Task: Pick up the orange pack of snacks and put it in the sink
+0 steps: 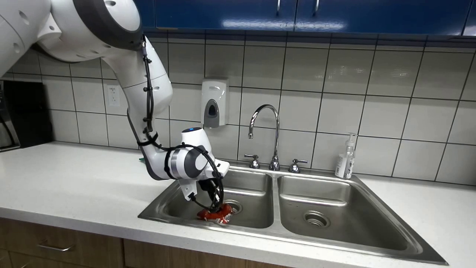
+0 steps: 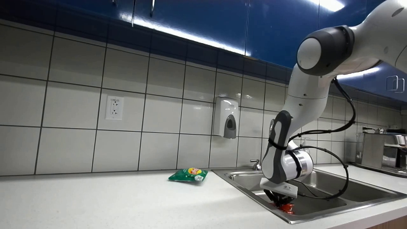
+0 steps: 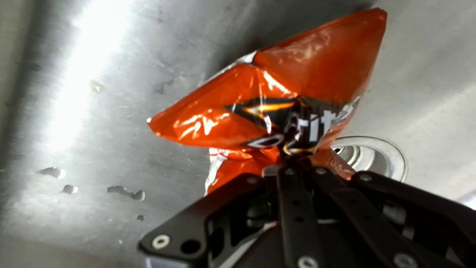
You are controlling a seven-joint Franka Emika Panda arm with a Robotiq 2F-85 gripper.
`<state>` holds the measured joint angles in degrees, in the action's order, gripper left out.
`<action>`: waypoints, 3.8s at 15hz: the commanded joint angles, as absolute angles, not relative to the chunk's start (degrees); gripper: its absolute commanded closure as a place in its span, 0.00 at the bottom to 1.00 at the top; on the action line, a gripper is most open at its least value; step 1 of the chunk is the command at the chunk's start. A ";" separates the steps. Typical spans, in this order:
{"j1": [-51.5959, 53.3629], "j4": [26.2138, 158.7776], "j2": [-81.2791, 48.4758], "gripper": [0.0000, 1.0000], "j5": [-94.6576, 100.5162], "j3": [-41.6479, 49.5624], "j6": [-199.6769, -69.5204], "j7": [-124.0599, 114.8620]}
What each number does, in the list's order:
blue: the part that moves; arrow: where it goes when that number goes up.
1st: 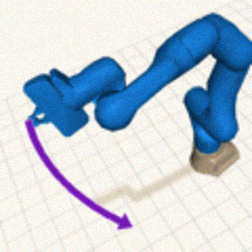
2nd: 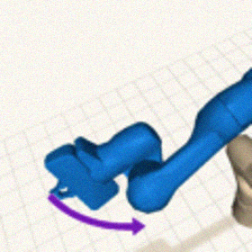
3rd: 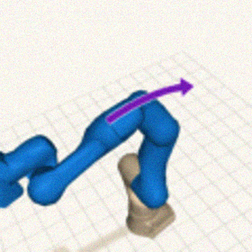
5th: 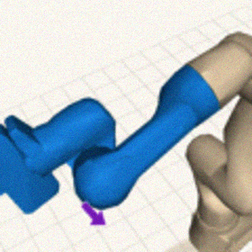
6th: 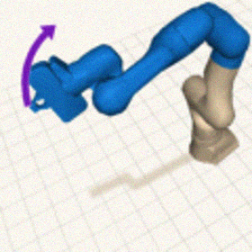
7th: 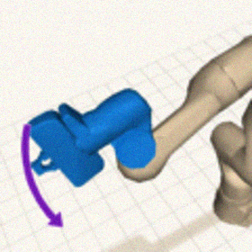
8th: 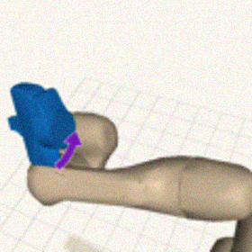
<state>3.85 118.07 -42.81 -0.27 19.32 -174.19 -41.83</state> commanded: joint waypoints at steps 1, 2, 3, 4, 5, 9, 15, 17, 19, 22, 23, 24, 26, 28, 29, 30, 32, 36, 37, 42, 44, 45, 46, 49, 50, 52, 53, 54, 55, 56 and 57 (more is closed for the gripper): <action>4.86 115.13 -45.43 0.82 -3.80 20.21 -173.77 -38.50; 4.87 114.89 -45.51 0.72 -4.24 20.14 -173.70 -38.01; 5.06 114.71 -45.68 0.66 -4.75 20.30 -173.66 -37.67; 5.16 114.61 -45.81 0.57 -5.18 20.39 -173.62 -37.34; 5.30 114.62 -45.80 0.50 -5.50 20.54 -173.67 -37.05; 5.77 114.98 -44.87 0.19 -6.46 21.19 -173.84 -36.39; 7.43 116.13 -42.70 0.00 -6.61 23.71 -174.35 -35.69; 8.17 116.67 -41.78 0.00 -6.51 24.63 -174.52 -35.52; 9.27 117.63 -40.24 0.00 -6.35 25.77 -174.32 -35.62; 10.86 119.66 -36.90 0.00 -6.05 27.11 -174.15 -35.53; 11.45 120.53 -35.60 0.00 -5.93 27.42 -174.03 -35.51; 11.89 121.63 -34.08 0.00 -5.72 27.55 -174.04 -35.27; 12.02 123.95 -30.83 0.00 -5.58 26.88 -174.19 -34.39; 12.70 126.57 -27.57 0.00 -5.21 26.74 -174.46 -33.51; 12.88 127.75 -25.94 0.00 -5.10 26.57 -174.50 -33.02; 13.28 129.15 -24.11 0.00 -4.88 26.61 -174.69 -32.54; 13.61 131.94 -20.28 0.00 -4.49 26.11 -174.90 -31.22; 14.67 137.52 -12.30 0.00 -3.22 25.43 -174.87 -28.92; 14.64 138.82 -10.38 0.00 -3.19 24.93 -174.87 -28.05; 14.24 145.97 -0.03 0.00 -5.30 20.57 -173.61 -21.27; 15.01 148.72 3.96 0.00 -6.08 19.50 -172.95 -18.49; 9.39 150.08 6.17 0.00 -6.00 13.09 -172.51 -17.21; 9.21 151.45 8.42 0.00 -6.80 11.70 -171.75 -15.88; 17.31 154.82 14.83 0.00 -11.66 16.55 -169.27 -9.12; 18.93 155.57 16.78 0.00 -12.86 17.44 -168.09 -6.94; 20.61 157.07 20.68 0.00 -13.31 18.52 -165.85 -4.20; 21.21 157.75 22.55 0.00 -13.16 19.01 -164.67 -3.08; 21.58 158.50 24.55 0.00 -12.72 19.42 -163.43 -2.18; 21.87 159.10 26.38 0.00 -12.47 19.92 -162.27 -1.34; 17.59 156.05 19.84 0.00 -15.51 14.59 -164.93 -2.40; 17.67 156.45 21.02 0.00 -16.00 14.63 -164.53 -2.06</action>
<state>20.68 156.64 21.36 -12.55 18.21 -164.93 -4.45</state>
